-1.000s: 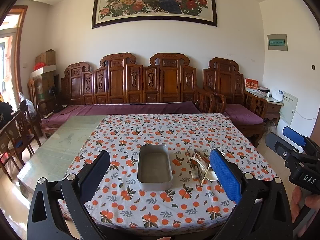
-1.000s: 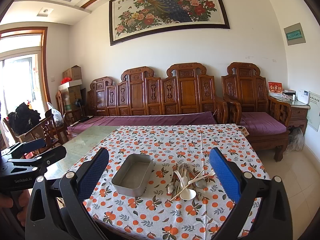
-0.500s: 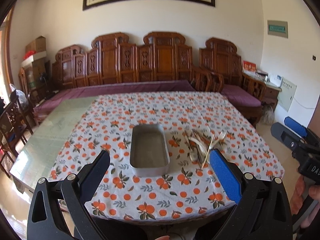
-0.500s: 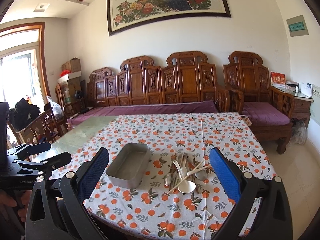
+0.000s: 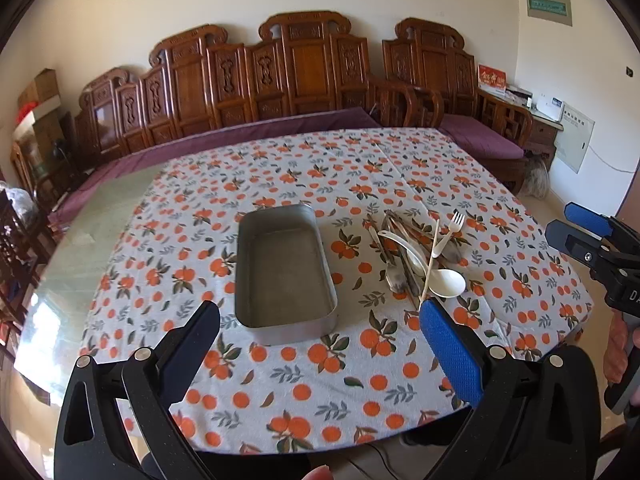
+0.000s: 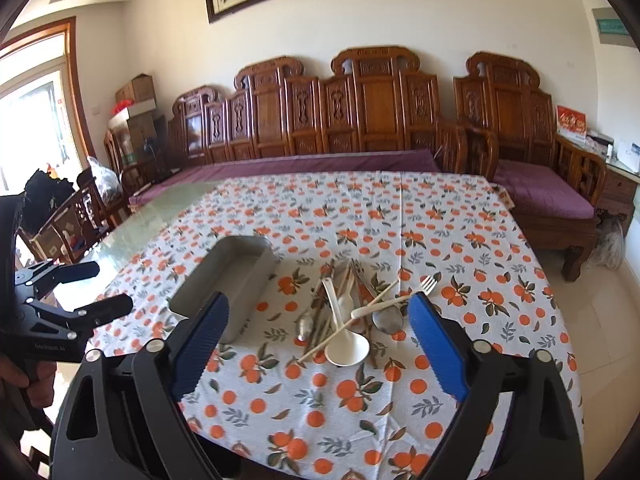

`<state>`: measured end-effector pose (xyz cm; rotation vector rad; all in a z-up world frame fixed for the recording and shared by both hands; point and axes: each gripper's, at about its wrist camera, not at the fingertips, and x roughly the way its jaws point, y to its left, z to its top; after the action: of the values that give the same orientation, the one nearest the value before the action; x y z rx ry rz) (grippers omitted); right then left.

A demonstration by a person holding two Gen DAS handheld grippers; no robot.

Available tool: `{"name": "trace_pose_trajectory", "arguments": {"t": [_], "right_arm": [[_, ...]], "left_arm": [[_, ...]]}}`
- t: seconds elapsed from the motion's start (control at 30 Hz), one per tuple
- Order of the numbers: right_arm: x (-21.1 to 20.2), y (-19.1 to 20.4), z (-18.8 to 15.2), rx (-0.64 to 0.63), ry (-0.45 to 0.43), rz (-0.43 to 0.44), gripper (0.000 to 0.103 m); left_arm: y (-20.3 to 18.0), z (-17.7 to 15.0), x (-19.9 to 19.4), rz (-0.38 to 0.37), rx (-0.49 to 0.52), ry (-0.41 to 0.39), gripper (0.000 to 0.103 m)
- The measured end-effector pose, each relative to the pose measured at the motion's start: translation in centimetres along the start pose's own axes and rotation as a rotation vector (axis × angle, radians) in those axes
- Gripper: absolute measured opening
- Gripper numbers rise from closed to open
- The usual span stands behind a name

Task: Organize utensils
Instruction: 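Move both tools toward the utensil pile beside the grey tray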

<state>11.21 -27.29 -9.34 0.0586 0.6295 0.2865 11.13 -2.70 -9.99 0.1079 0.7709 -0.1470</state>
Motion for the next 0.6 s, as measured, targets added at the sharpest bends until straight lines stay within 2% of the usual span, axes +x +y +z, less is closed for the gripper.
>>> {"name": "trace_pose_trajectory", "arguments": {"t": [0.27,0.37,0.53,0.6], "right_arm": [[5.6,-2.8,0.2,-0.055,0.101,-0.017,0.069],[7.2,-3.9,-0.2,-0.051,0.131,-0.016,0.067],[9.2,-5.7,-1.4,-0.027,0.178,-0.021,0.066],[9.7,-6.1,-1.9,-0.016,0.192,-0.022,0.066]], "left_arm": [[-1.0,2.7,4.4,-0.083,0.011,0.044,0.097],[-2.0,3.6,6.2,-0.13,0.032,0.056,0.094],[-4.1,4.5,9.8,-0.192,0.056,0.111,0.077],[-5.1,4.8,12.0,-0.206,0.068,0.151,0.064]]}}
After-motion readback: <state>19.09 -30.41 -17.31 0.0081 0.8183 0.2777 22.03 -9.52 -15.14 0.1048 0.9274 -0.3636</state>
